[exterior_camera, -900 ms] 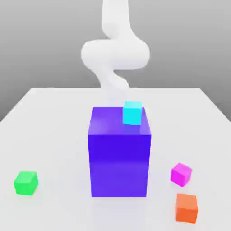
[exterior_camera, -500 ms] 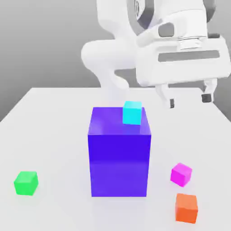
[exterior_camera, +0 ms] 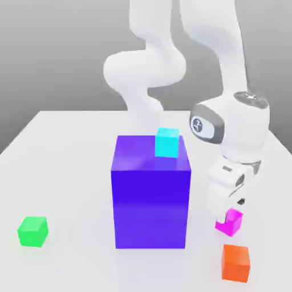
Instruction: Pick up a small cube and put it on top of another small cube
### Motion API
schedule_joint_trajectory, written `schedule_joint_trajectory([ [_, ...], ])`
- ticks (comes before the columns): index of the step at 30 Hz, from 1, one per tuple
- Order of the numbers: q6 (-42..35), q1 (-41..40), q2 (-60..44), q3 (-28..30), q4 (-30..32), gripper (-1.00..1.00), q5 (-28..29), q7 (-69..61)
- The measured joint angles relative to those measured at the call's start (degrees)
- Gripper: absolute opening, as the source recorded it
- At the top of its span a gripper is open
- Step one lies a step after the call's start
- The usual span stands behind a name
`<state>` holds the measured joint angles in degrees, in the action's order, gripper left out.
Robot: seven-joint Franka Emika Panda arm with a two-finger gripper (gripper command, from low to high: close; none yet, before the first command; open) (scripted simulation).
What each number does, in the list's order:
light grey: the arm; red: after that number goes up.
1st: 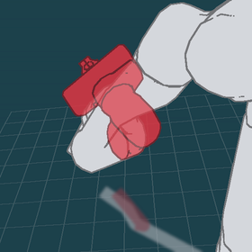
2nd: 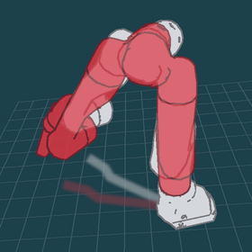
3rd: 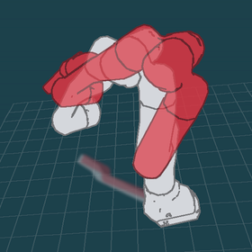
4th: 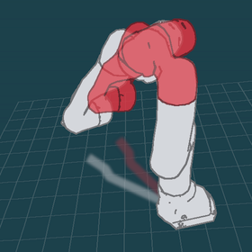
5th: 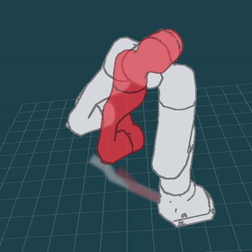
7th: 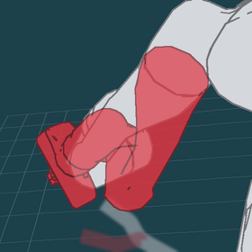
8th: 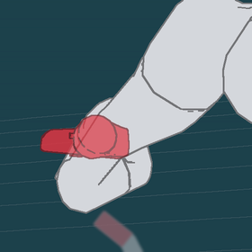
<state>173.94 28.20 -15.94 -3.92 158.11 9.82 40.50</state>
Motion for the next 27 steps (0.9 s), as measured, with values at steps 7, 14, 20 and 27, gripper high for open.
schedule_joint_trajectory([
  [7, 1.50, 0.93, -1.87, 1.09, -0.38, -1.00, 0.87, 0.73],
  [14, -7.96, -2.73, 9.98, -4.23, 2.02, -1.00, -6.13, -4.58],
  [20, -11.69, -9.54, 12.83, -3.28, -2.49, -1.00, -9.73, -15.38],
  [27, -14.52, -20.24, 12.82, 1.05, -8.40, -1.00, -11.68, -30.61],
])
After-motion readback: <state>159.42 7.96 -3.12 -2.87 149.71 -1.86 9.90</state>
